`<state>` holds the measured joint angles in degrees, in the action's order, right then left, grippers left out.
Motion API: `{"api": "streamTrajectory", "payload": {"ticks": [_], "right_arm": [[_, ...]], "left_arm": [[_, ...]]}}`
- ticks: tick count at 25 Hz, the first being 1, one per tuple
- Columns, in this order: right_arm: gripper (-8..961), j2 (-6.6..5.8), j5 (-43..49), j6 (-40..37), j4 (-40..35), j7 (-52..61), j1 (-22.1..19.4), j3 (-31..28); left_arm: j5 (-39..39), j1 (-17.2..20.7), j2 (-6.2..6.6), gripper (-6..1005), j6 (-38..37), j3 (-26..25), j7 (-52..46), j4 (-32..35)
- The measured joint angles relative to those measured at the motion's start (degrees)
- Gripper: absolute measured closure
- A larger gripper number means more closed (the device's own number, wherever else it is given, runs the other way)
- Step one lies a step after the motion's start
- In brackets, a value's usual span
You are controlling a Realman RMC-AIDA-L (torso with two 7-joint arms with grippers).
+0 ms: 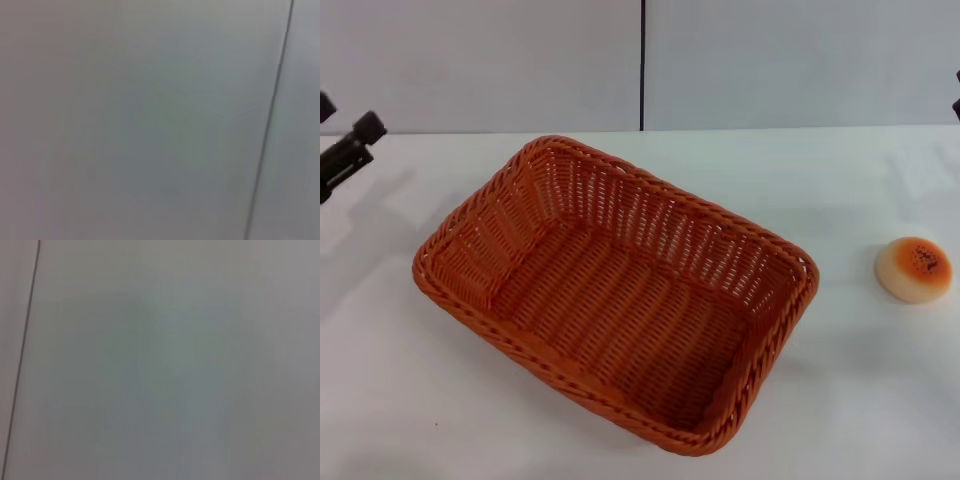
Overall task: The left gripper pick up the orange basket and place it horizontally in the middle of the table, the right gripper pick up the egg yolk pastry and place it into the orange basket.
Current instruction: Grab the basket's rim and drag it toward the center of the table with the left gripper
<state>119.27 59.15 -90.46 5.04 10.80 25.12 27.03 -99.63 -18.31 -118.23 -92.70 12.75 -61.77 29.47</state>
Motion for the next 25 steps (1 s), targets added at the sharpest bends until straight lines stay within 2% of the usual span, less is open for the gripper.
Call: {"api": "streamTrajectory", "payload": {"ticks": [1, 2, 3, 4, 7, 10, 14, 20, 21, 25], "right_arm": [[289, 0.0, -0.1, 0.3, 0.0, 0.0, 0.0, 0.0], [289, 0.0, -0.1, 0.3, 0.0, 0.0, 0.0, 0.0], [289, 0.0, -0.1, 0.4, 0.0, 0.0, 0.0, -0.1], [289, 0.0, -0.2, 0.4, 0.0, 0.0, 0.1, -0.1], [289, 0.0, -0.2, 0.5, 0.1, 0.0, 0.2, -0.1], [289, 0.0, -0.3, 0.5, 0.1, 0.0, 0.2, -0.1], [289, 0.0, -0.3, 1.0, 0.1, 0.0, 0.2, -0.1], [289, 0.0, -0.3, 2.0, 0.0, 0.0, 0.2, -0.1], [289, 0.0, -0.3, 2.1, -0.1, 0.0, 0.2, -0.1], [289, -0.06, -0.3, 2.6, -0.2, 0.0, 0.4, -0.2]], "left_arm": [[0.0, -0.2, 0.02, 188, 0.4, 2.0, -3.3, 2.8], [0.0, -0.2, 0.02, 188, 0.4, 2.0, -3.3, 2.8], [0.0, -0.4, 0.04, 188, 1.1, 5.0, -8.2, 7.0], [0.0, -0.2, 0.1, 188, 2.8, 10.8, -16.9, 15.1], [-1.9, 0.5, 0.24, 188, 5.1, 16.4, -26.3, 24.2], [-6.5, 0.5, 0.24, 188, 6.3, 19.0, -34.1, 32.2], [-16.8, -0.6, 0.22, 189, 6.4, 22.9, -46.1, 44.2], [-28.5, -1.7, 0.25, 189, 5.2, 32.0, -57.5, 55.5], [-33.3, -2.7, 0.26, 189, 3.7, 34.4, -61.1, 58.0], [-39.2, -5.5, 0.12, 193, -0.7, 36.1, -64.7, 60.5]]}}
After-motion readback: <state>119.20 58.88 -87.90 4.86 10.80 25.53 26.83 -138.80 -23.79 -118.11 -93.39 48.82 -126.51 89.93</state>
